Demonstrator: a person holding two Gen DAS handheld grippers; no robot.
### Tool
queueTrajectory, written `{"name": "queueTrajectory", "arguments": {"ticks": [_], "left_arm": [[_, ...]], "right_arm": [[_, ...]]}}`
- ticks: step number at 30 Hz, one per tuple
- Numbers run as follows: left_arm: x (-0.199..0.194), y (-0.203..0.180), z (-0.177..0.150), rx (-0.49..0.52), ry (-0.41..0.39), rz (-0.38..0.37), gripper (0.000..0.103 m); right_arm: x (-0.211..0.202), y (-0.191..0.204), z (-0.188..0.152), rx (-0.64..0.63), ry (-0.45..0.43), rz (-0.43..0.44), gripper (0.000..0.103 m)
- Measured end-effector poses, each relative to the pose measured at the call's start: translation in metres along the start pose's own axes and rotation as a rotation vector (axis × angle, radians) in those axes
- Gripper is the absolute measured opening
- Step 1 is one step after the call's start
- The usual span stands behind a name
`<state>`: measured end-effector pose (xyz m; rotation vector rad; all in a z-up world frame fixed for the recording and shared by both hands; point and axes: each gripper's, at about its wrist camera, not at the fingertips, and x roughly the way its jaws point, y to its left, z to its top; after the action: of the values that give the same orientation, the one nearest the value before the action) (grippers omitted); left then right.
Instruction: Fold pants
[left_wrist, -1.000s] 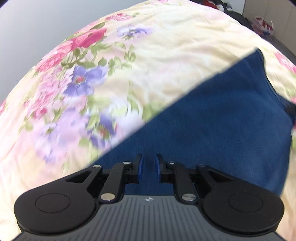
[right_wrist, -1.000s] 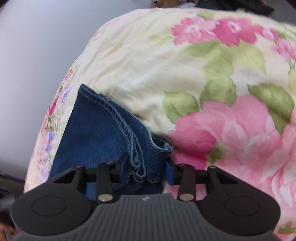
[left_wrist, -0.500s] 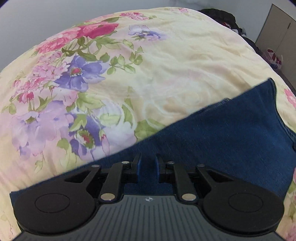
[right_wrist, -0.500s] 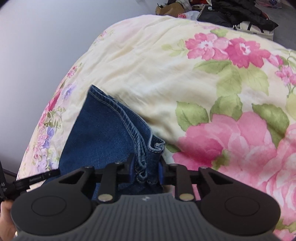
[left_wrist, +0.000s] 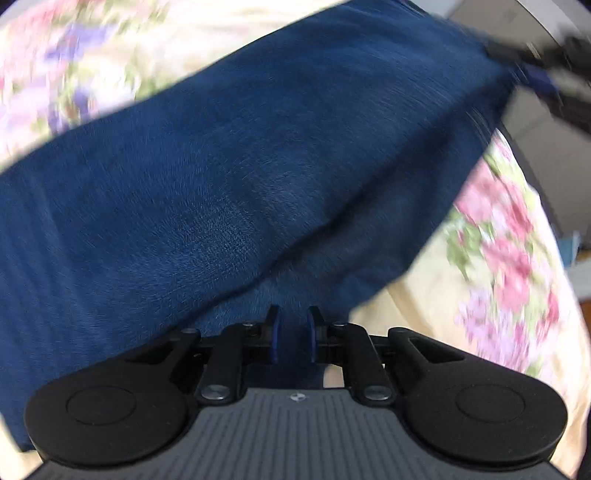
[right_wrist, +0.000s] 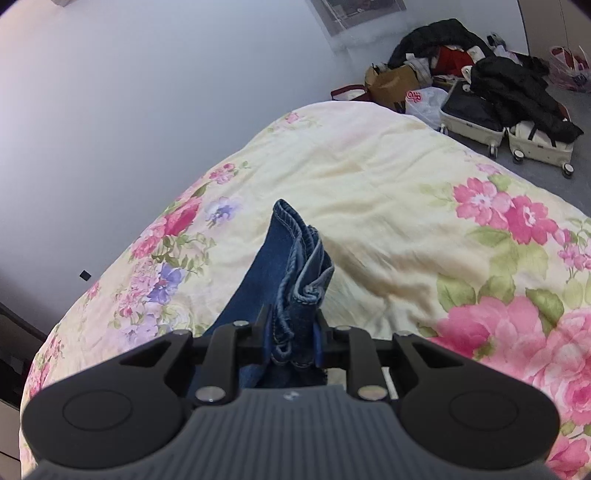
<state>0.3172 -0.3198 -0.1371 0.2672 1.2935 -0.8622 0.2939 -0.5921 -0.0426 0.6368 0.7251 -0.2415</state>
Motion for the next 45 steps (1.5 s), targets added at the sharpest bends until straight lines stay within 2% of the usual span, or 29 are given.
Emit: {"name": "queueTrajectory", "arguments": {"ticks": [3,6,13,18,22,27,30,34,39,43,45], "left_arm": [[-0.041,0.007,-0.011,0.036,-0.057,0.037,0.016],[-0.085,0.031,-0.026,0.034,-0.114,0.099,0.016],[-0.172,0.112,-0.075,-0.091,-0.198,0.228,0.016],[-0.198,0.167,-0.115,-0.192,-0.215,0.278,0.016],[-0.198,0.197,-0.143,-0.227,-0.192,0.301,0.016],[-0.180,0.211,-0.164,-0.249,-0.160,0.286,0.016],[-0.170,0.215,-0.168,-0.248,-0.153,0.264,0.016],[-0.156,0.222,-0.168,-0.269,-0.173,0.217,0.019],[-0.160,0.216,-0.159,-0.277,-0.218,0.180,0.024],[-0.166,0.207,-0.146,-0.285,-0.263,0.157,0.026],[-0.168,0.204,-0.136,-0.294,-0.296,0.139,0.028]], "right_arm": [[-0.015,0.041,-0.003,-0.081,-0.015,0.015,0.015],[-0.027,0.086,-0.012,-0.173,-0.032,0.039,0.015],[-0.027,0.192,-0.050,-0.361,-0.023,0.088,0.014],[0.000,0.260,-0.097,-0.470,0.033,0.126,0.014],[0.043,0.297,-0.152,-0.536,0.141,0.161,0.013],[0.099,0.312,-0.234,-0.641,0.344,0.152,0.013],[0.119,0.304,-0.258,-0.671,0.403,0.153,0.013],[0.136,0.295,-0.263,-0.621,0.475,0.178,0.015],[0.136,0.292,-0.250,-0.537,0.529,0.221,0.033],[0.117,0.296,-0.230,-0.557,0.495,0.210,0.035],[0.106,0.293,-0.216,-0.558,0.464,0.221,0.042]]}}
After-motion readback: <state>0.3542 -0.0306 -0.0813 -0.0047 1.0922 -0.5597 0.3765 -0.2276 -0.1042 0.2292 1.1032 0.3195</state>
